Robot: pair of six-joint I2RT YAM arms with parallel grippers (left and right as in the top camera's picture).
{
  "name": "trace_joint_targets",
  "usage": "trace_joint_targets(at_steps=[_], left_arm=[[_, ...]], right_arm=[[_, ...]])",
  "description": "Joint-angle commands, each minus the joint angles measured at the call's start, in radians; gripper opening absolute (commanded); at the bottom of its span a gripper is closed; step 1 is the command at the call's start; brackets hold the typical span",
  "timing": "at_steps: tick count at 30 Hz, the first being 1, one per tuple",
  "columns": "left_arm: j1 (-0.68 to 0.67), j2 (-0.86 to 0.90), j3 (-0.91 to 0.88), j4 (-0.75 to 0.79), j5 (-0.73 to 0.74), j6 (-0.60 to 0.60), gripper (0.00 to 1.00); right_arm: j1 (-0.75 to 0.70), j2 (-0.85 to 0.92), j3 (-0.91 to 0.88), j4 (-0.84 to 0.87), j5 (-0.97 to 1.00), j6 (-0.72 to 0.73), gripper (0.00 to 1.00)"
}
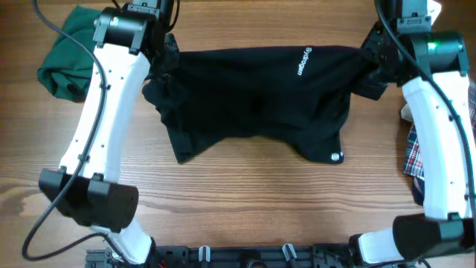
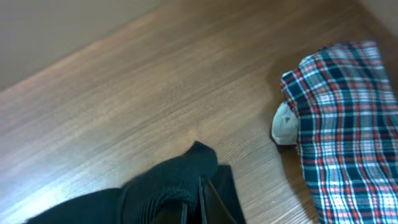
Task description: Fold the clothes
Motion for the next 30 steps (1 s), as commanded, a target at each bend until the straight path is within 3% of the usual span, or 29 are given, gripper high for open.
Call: trace_joint_targets(at_steps=[1, 4, 6, 13, 14, 15, 16, 17, 22, 25, 26, 27, 29, 30], left_arm=[[0.014, 0.076, -0.001, 0.057, -0.024, 0.051, 0.07], [0.014, 0.135, -0.001, 0.127, -0.024, 0.083, 0.16], [0.014, 0.175, -0.001, 0.176, -0.024, 0.104, 0.4], [0.014, 0.28, -0.001, 0.34, -0.024, 0.156, 0.35], [0.014, 0.28, -0.001, 0.352, -0.024, 0.156, 0.35], [0.014, 0.28, -0.001, 0.359, -0.024, 0.156, 0.35], [0.014, 0.28, -0.001, 0.36, -0.024, 0.156, 0.35], [0.014, 0.28, -0.001, 0.357, -0.024, 0.156, 0.35], [0.013, 0.279, -0.001, 0.287, -0.024, 0.184, 0.3], [0.007, 0.265, -0.001, 0.219, 0.05, 0.208, 0.3], [0.003, 0.257, 0.0, 0.175, 0.098, 0.208, 0.24], [0.0, 0.254, 0.0, 0.135, 0.14, 0.207, 0.18], [-0.008, 0.255, -0.001, 0.033, 0.256, 0.207, 0.04], [-0.013, 0.256, -0.001, 0.009, 0.267, 0.207, 0.04]], right_arm=[[-0.034, 0.071, 0.01, 0.024, -0.031, -0.036, 0.04], [-0.047, 0.137, 0.01, 0.068, -0.031, -0.037, 0.04], [-0.055, 0.181, 0.01, 0.098, -0.039, -0.039, 0.04], [-0.058, 0.335, 0.01, 0.261, -0.083, -0.063, 0.05], [-0.058, 0.349, 0.01, 0.291, -0.086, -0.081, 0.13], [-0.058, 0.366, 0.01, 0.336, -0.099, -0.129, 0.39], [-0.058, 0.379, 0.01, 0.365, -0.106, -0.162, 0.82], [-0.059, 0.383, 0.01, 0.381, -0.103, -0.18, 1.0], [-0.097, 0.324, 0.013, 0.355, -0.108, -0.19, 1.0], [-0.103, 0.243, 0.013, 0.217, -0.301, -0.286, 0.97], [-0.103, 0.232, 0.013, 0.153, -0.415, -0.332, 0.88], [-0.101, 0.232, 0.013, 0.064, -0.548, -0.399, 0.72], [-0.086, 0.235, -0.025, -0.043, -0.665, -0.446, 0.12], [-0.075, 0.235, -0.05, -0.053, -0.676, -0.445, 0.09]])
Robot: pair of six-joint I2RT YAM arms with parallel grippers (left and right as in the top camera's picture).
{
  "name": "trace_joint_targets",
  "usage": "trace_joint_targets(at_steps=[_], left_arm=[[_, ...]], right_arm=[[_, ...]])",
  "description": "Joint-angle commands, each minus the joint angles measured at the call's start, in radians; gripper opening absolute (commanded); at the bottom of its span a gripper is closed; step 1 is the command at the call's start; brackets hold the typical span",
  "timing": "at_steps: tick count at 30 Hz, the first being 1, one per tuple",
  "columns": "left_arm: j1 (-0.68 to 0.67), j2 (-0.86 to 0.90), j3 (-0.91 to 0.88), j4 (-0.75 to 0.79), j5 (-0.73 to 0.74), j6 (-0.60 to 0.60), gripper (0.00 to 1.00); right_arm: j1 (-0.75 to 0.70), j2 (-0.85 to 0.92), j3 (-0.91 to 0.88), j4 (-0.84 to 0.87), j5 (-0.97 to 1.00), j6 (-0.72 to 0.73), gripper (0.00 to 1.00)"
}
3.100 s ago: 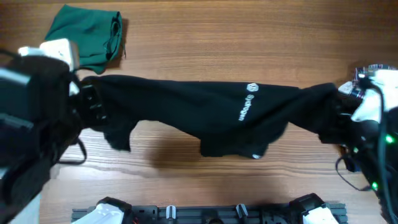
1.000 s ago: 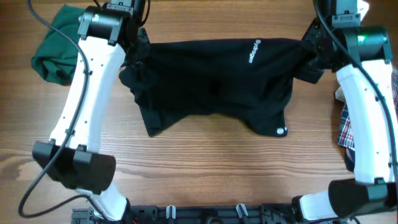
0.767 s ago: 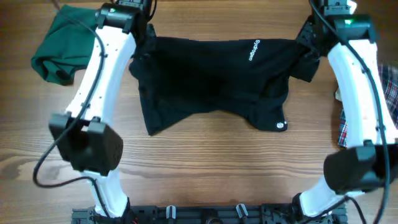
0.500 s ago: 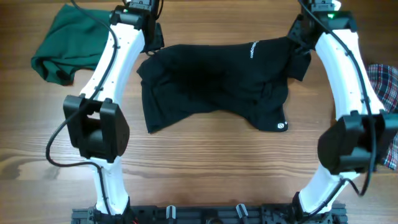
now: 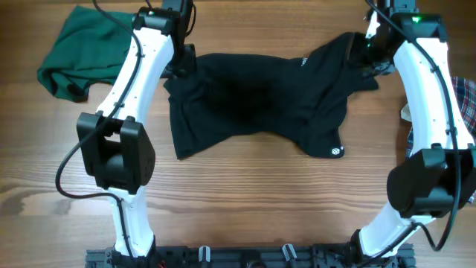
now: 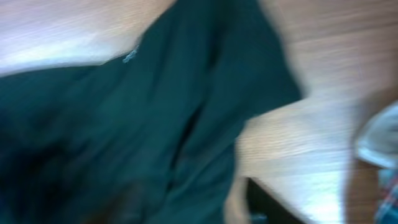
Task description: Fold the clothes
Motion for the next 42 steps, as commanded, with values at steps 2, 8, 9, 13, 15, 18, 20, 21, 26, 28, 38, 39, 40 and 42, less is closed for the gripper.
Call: trace_joint_targets(at_steps=[2, 8, 9, 13, 15, 18, 20, 21, 26, 28, 38, 39, 40, 42], left_arm=[[-0.026, -0.022, -0.009, -0.122, 0.163, 0.017, 0.04], [-0.032, -0.022, -0.104, -0.14, 0.164, -0.002, 0.04], [-0.032, -0.022, -0.125, -0.128, 0.165, -0.002, 0.04], [-0.032, -0.022, -0.23, -0.021, 0.207, -0.002, 0.04], [-0.034, -0.022, -0.274, 0.03, 0.216, -0.001, 0.04], [-0.034, -0.022, -0.365, 0.129, 0.228, -0.002, 0.04], [-0.035, -0.022, -0.393, 0.161, 0.228, -0.002, 0.04], [-0.035, -0.022, -0.402, 0.175, 0.228, -0.002, 0.04], [-0.035, -0.022, -0.451, 0.196, 0.235, -0.002, 0.04], [-0.035, -0.022, -0.472, 0.196, 0.239, -0.002, 0.04], [-0.037, -0.022, -0.584, 0.146, 0.28, -0.001, 0.04], [-0.038, -0.022, -0.583, 0.122, 0.284, -0.001, 0.04], [-0.039, -0.022, -0.583, 0.106, 0.288, -0.001, 0.04], [-0.045, -0.023, -0.583, 0.068, 0.294, -0.001, 0.04]], right_arm=[[0.061, -0.002, -0.126, -0.023, -0.234, -0.096, 0.09], [0.1, -0.002, -0.38, 0.153, -0.233, -0.017, 0.04], [0.1, -0.002, -0.406, 0.175, -0.233, -0.008, 0.04], [0.1, -0.002, -0.493, 0.254, -0.212, 0.032, 0.04], [0.1, -0.002, -0.52, 0.273, -0.175, 0.039, 0.04], [0.1, -0.002, -0.58, 0.316, -0.121, 0.082, 0.04], [0.1, -0.002, -0.6, 0.336, -0.12, 0.087, 0.04], [0.1, -0.001, -0.613, 0.358, -0.12, 0.087, 0.04], [0.1, -0.001, -0.676, 0.426, -0.095, 0.132, 0.04], [0.1, -0.001, -0.696, 0.433, -0.093, 0.132, 0.04], [0.1, -0.002, -0.726, 0.337, -0.095, 0.212, 0.04], [0.1, -0.002, -0.726, 0.325, -0.097, 0.229, 0.04], [0.1, -0.002, -0.725, 0.315, -0.098, 0.238, 0.04], [0.1, -0.009, -0.725, 0.286, -0.097, 0.26, 0.04]])
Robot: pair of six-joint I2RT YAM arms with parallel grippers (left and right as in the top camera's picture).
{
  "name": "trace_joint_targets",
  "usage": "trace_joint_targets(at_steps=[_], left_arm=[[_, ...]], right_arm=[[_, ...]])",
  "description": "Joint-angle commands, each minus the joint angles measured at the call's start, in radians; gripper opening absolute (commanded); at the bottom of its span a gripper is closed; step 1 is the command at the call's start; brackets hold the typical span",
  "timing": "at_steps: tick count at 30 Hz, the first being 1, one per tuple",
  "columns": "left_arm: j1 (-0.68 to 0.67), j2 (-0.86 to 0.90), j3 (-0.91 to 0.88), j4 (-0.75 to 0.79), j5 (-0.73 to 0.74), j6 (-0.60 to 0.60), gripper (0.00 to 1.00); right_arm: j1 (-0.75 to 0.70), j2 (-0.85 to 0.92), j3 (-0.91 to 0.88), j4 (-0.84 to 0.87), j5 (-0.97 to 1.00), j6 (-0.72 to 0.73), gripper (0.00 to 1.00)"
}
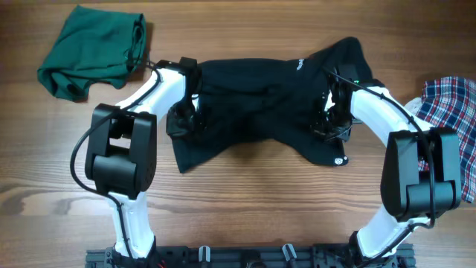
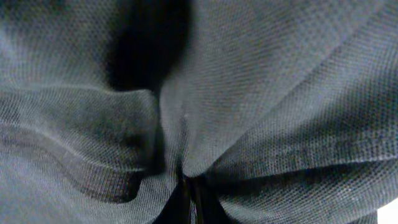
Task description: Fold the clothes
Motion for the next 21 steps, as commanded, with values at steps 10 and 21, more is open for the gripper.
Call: trace_joint_targets(at_steps=[10, 21], left_arm=[[-0.117, -0.077, -0.025, -0.171, 0.019, -0.017, 0.04], [-0.089, -0.272, -0.025, 0.023, -0.139, -0.02, 0.05]], right_arm=[[-0.002, -0.152, -0.035, -0.246, 0.077, 0.105, 0.04], [-0.002, -0.311, -0.035, -0.008, -0.001, -0.056, 0.7]])
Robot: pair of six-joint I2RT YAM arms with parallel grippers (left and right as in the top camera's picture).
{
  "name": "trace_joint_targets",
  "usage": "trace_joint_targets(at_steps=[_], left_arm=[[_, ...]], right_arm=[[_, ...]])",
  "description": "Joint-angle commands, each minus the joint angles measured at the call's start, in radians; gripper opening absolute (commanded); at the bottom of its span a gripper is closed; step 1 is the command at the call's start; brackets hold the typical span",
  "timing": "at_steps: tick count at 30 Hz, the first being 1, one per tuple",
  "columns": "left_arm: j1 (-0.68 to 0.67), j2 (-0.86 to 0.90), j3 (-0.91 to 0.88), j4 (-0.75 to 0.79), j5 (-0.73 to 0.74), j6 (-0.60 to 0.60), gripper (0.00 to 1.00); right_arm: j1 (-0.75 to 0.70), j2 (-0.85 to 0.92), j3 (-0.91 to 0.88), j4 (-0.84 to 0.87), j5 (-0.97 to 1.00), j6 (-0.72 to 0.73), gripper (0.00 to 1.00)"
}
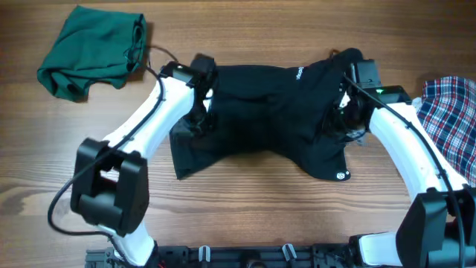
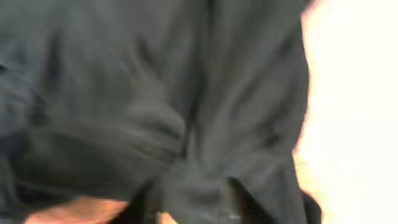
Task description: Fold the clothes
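Observation:
A black shirt (image 1: 260, 119) lies crumpled across the middle of the table, with white lettering at its far edge and a round logo at its near right corner. My left gripper (image 1: 199, 117) is down on the shirt's left part; its jaws are hidden under the wrist. My right gripper (image 1: 343, 119) sits over the shirt's right side. In the blurred right wrist view the black fabric (image 2: 155, 74) fills the frame, and my right gripper (image 2: 191, 202) shows its dark fingers (image 2: 239, 198) spread apart with cloth bunched between them.
A crumpled green garment (image 1: 91, 50) lies at the far left corner. A plaid cloth (image 1: 450, 123) lies at the right edge, close to my right arm. Bare wooden table (image 1: 245, 216) runs along the near side.
My right gripper's fingers, pinched together on the fabric before, now stand apart. Both wrists have shifted slightly, the left one toward the shirt's middle. The shirt lies about where it was.
First both grippers held the black shirt stretched wide by its far corners at the back of the table. Then the arms were closer in and the shirt had sagged. Later both grippers were low on its sides. Now the shirt lies bunched, narrower than at first.

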Motion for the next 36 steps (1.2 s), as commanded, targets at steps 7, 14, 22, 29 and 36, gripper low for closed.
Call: trace_joint_targets(at_steps=[7, 14, 22, 29, 36], left_arm=[[0.134, -0.022, 0.0, 0.204, -0.071, -0.015, 0.29], [0.172, -0.02, 0.0, 0.323, -0.079, 0.112, 0.42], [0.172, 0.046, 0.0, 0.402, -0.117, 0.198, 0.46], [0.172, 0.107, 0.0, 0.457, -0.143, 0.224, 0.45], [0.172, 0.108, 0.0, 0.498, -0.142, 0.277, 0.46]], right_arm=[[-0.002, 0.023, -0.003, 0.08, -0.125, -0.103, 0.9], [-0.002, 0.159, -0.003, 0.174, -0.284, -0.123, 0.9], [-0.002, 0.216, -0.003, 0.216, -0.315, -0.091, 0.93], [-0.002, 0.22, -0.003, 0.194, -0.262, -0.044, 0.95], [-0.003, 0.283, -0.003, 0.208, -0.198, -0.011, 1.0]])
